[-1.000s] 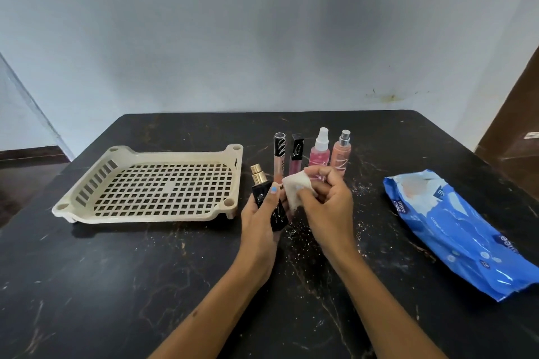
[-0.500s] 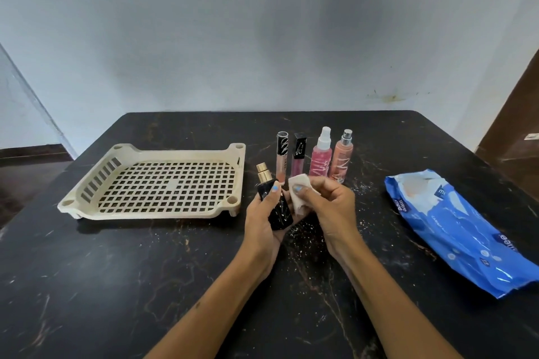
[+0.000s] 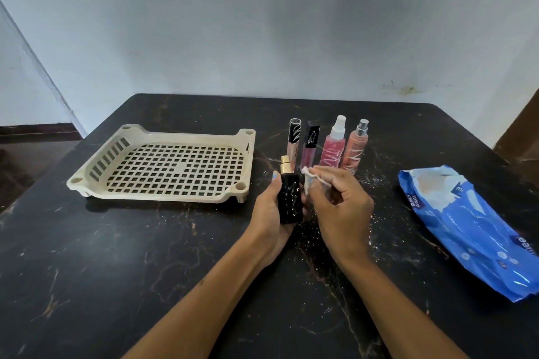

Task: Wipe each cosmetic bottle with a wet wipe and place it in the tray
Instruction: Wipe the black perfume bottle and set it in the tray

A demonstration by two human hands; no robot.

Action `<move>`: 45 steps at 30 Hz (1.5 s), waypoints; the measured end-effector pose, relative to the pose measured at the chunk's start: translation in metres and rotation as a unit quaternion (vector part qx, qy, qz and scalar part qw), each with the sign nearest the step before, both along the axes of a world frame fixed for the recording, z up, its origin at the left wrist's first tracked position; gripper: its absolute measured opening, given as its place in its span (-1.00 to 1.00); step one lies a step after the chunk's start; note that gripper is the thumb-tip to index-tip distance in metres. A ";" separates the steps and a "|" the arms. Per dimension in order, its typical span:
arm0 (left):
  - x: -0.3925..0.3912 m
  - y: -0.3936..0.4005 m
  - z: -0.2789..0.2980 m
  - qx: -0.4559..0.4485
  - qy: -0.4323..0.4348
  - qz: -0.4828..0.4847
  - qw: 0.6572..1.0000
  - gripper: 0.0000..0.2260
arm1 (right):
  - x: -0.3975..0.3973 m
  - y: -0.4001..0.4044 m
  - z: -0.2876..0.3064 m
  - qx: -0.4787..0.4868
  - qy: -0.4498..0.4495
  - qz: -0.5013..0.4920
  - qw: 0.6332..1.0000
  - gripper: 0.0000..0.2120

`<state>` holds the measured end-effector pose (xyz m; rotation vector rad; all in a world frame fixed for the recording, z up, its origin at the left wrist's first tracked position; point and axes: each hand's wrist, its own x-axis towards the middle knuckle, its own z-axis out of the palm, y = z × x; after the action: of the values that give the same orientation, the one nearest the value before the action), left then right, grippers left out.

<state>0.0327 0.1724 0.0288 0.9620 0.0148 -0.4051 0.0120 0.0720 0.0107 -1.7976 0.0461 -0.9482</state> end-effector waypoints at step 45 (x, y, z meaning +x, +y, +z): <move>0.010 0.002 -0.009 -0.048 0.051 -0.001 0.998 -0.64 | -0.009 0.006 -0.013 -0.199 -0.069 -0.035 0.977 -0.75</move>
<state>0.0432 0.1743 0.0201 0.8471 0.0857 -0.4520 0.0030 0.0776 -0.0023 -2.0981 -0.1807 -1.1956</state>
